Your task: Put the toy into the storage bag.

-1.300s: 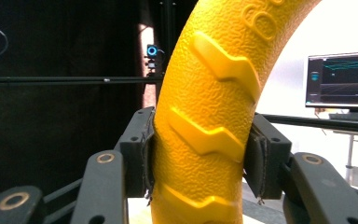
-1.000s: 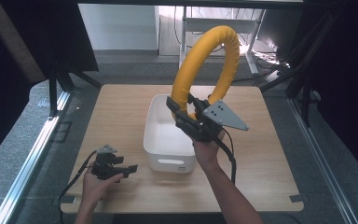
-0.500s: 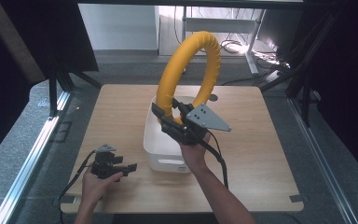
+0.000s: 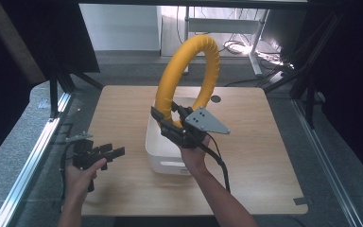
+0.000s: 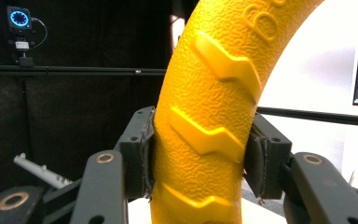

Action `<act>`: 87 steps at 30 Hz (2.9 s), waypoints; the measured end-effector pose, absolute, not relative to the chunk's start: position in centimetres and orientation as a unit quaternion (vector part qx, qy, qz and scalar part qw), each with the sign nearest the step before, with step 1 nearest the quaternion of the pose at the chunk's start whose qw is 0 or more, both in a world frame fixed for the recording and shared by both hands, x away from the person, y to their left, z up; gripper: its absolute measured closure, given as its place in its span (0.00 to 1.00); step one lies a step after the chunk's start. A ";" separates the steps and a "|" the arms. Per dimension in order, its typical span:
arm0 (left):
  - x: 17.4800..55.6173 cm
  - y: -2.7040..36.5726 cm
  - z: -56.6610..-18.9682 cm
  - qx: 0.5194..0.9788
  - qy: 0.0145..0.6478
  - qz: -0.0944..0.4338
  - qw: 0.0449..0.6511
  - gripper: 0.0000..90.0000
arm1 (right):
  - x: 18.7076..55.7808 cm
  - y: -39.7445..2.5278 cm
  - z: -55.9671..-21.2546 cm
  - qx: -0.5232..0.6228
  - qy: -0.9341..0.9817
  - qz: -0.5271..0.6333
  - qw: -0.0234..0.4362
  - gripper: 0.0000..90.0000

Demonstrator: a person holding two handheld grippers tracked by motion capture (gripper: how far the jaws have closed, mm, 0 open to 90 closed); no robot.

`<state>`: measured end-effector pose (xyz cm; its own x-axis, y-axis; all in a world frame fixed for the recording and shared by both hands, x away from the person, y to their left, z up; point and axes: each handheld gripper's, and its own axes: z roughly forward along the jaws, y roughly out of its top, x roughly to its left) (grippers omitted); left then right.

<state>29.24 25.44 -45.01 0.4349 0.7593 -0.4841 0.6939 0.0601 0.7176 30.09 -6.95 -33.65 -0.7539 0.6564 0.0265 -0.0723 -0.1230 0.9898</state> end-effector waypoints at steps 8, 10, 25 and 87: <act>30.0 25.6 -42.4 0.686 0.509 0.017 0.520 0.28 | 30.2 -7.3 -33.7 0.226 0.628 0.704 0.242 0.56; 30.2 25.6 -42.0 0.687 0.505 0.014 0.522 0.29 | 30.2 -7.3 -33.8 0.225 0.629 0.704 0.242 0.56; 32.1 24.4 -33.2 0.709 0.436 -0.018 0.554 0.30 | 30.3 -7.1 -34.2 0.225 0.632 0.700 0.244 0.56; 38.2 14.2 -19.8 0.773 0.370 -0.059 0.512 0.31 | 30.5 -5.0 -35.3 0.239 0.640 0.683 0.259 0.56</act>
<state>38.23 14.23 -19.82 0.7193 0.5111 -0.4705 0.6324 -0.2015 0.7480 30.54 -5.03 -35.33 -0.7517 0.6595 -0.0045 -0.0471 -0.0469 0.9978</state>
